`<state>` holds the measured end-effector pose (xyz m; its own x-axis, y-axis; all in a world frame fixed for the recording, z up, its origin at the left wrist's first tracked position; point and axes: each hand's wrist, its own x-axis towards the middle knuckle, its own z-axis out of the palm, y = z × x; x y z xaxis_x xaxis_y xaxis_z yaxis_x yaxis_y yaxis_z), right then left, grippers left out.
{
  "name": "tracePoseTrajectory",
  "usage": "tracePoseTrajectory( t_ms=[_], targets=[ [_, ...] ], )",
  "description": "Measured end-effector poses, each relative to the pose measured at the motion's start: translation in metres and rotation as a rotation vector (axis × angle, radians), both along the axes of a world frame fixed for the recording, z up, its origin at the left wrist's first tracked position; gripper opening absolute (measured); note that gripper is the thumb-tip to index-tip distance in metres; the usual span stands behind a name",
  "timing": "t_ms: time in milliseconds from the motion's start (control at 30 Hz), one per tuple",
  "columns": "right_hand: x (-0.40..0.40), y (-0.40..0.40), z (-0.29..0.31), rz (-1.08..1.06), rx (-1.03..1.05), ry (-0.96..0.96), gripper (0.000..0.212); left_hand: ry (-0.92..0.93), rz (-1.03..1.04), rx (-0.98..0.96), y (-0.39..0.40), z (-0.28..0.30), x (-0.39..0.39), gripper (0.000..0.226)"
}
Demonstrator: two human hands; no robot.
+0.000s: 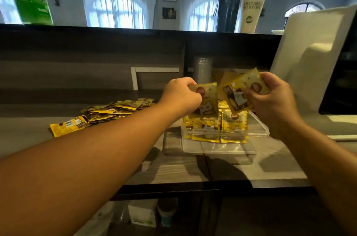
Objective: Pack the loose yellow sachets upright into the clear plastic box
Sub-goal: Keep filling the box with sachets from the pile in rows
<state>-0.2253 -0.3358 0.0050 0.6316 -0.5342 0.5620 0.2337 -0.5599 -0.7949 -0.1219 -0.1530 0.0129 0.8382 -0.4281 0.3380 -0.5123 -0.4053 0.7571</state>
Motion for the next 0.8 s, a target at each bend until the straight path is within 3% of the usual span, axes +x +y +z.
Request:
tracePoseTrajectory(
  t_ms=[233, 400, 500, 633, 800],
  targets=[
    [0.007, -0.025, -0.018, 0.004, -0.088, 0.146, 0.033, -0.269, 0.067, 0.472, -0.025, -0.016, 0.006, 0.035],
    [0.018, -0.023, -0.016, 0.011, -0.303, 0.328, 0.042, -0.503, 0.125, 0.764, -0.026, -0.020, 0.010, 0.045],
    [0.024, -0.021, -0.011, 0.032, -0.423, 0.405, 0.035, -0.476, 0.046, 0.799, -0.030, -0.022, 0.016, 0.059],
    [0.029, -0.021, -0.002, 0.084, -0.541, 0.497, 0.033, -0.330, -0.138, 0.823, -0.036, -0.021, 0.026, 0.098],
    [0.031, -0.025, 0.004, 0.159, -0.624, 0.639, 0.037, -0.362, -0.127, 0.883, -0.042, -0.027, 0.034, 0.099]
  ],
)
